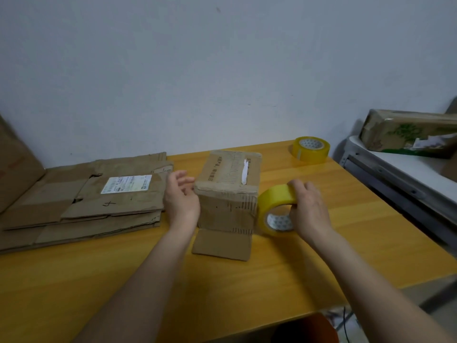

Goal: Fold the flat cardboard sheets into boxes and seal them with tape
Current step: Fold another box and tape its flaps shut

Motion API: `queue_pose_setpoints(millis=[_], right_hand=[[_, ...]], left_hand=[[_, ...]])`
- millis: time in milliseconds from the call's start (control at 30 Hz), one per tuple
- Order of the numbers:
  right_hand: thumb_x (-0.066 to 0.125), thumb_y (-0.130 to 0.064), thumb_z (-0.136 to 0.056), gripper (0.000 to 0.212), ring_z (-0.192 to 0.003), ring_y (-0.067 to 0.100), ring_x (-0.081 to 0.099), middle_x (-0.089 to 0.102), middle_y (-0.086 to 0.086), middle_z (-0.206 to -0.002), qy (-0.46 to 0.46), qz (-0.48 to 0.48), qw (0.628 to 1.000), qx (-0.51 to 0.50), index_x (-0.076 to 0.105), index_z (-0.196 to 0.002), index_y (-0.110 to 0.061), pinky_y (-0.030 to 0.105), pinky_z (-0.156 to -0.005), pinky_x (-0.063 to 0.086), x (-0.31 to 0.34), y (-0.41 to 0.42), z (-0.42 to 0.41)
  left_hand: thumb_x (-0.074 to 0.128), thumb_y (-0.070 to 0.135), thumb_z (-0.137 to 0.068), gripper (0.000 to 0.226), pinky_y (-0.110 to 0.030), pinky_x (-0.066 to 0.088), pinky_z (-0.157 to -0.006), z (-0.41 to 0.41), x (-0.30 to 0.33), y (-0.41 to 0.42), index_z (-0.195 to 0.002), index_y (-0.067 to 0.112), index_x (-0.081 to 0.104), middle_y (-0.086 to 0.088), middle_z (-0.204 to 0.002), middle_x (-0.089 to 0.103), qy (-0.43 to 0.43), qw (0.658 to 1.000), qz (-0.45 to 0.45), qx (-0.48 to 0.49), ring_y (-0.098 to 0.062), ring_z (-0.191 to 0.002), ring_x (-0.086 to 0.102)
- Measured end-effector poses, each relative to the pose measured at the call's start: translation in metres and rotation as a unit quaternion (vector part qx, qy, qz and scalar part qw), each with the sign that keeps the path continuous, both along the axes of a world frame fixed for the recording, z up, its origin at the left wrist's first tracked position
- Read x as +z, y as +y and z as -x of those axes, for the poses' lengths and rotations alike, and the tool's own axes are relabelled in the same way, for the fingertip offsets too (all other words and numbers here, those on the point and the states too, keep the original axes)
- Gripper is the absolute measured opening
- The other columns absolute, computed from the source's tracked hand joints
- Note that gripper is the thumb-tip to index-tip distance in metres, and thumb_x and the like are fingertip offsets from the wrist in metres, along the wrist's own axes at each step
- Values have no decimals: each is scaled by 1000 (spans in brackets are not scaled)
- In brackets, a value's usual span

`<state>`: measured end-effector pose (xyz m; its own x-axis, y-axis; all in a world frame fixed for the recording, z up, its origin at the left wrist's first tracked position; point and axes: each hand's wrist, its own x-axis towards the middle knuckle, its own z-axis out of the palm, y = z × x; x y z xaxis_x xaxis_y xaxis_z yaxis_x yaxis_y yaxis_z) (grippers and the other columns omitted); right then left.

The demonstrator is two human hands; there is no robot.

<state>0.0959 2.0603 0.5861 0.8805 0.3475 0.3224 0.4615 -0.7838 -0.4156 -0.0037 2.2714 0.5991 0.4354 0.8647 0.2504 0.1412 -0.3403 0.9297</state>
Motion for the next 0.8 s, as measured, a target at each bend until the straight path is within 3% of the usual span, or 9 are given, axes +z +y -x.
queue_pose_setpoints(millis=[67,133,200,267,367,533,633,700,800], right_hand=[[50,12,-77,52,-102,29,43,48,10,-110,11,-4,1000,10,47,-122,-14,34,-75,37,-3,2,8],[51,11,-78,53,-106,29,42,48,10,-114,15,-10,1000,14,46,-125,-12,34,-81,37,-3,4,16],[50,9,-79,54,-111,28,41,47,10,-118,36,-17,998,38,43,-129,-11,34,-85,37,-3,6,23],[51,6,-81,55,-117,26,40,45,8,-122,73,-33,993,81,41,-132,-13,32,-89,35,-3,8,31],[58,-3,-84,58,-121,22,41,43,5,-127,125,-49,981,140,37,-136,-17,31,-95,36,-2,7,41],[68,-35,-86,44,-96,-4,54,53,-17,-106,253,-176,928,210,48,-124,-27,5,-72,41,11,-4,47],[56,-53,-84,40,-83,-7,60,66,-13,-91,329,-269,871,248,65,-107,-21,8,-69,45,16,-8,45],[54,-46,-90,32,-72,0,58,65,-10,-72,276,-288,895,199,69,-84,-18,18,-67,46,11,-10,33],[55,-34,-95,25,-105,19,54,64,5,-109,141,-116,983,-25,69,-105,-17,35,-89,42,-10,-17,-2]], left_hand=[[43,3,-96,29,-9,36,-66,4,7,0,-111,19,62,9,-106,62,31,993,-118,-9,2,-82,49],[35,20,-99,33,-20,42,-69,6,17,5,-103,20,68,5,-108,65,144,968,-195,-62,-8,-85,50],[24,45,-99,52,-41,45,-96,5,29,8,-94,21,69,1,-102,66,279,918,-249,-130,-18,-91,56],[13,75,-87,82,-53,19,-115,-2,41,4,-117,21,67,-4,-122,61,413,845,-305,-146,-27,-122,46],[15,96,-64,119,-50,10,-117,-14,44,-16,-139,10,48,-13,-145,40,498,781,-343,-153,-32,-136,27],[45,76,-80,89,-42,15,-116,-32,39,-30,-142,13,39,-7,-146,39,454,776,-379,-218,-29,-135,30],[50,59,-89,74,-41,7,-117,-41,47,-26,-146,15,35,-1,-155,29,465,748,-377,-286,-29,-143,19],[52,49,-92,70,-42,4,-118,-46,52,-19,-149,16,29,1,-159,21,472,733,-368,-322,-28,-146,14],[56,40,-94,69,-40,4,-120,-52,53,-11,-151,18,26,4,-160,18,462,733,-364,-342,-20,-147,12]])
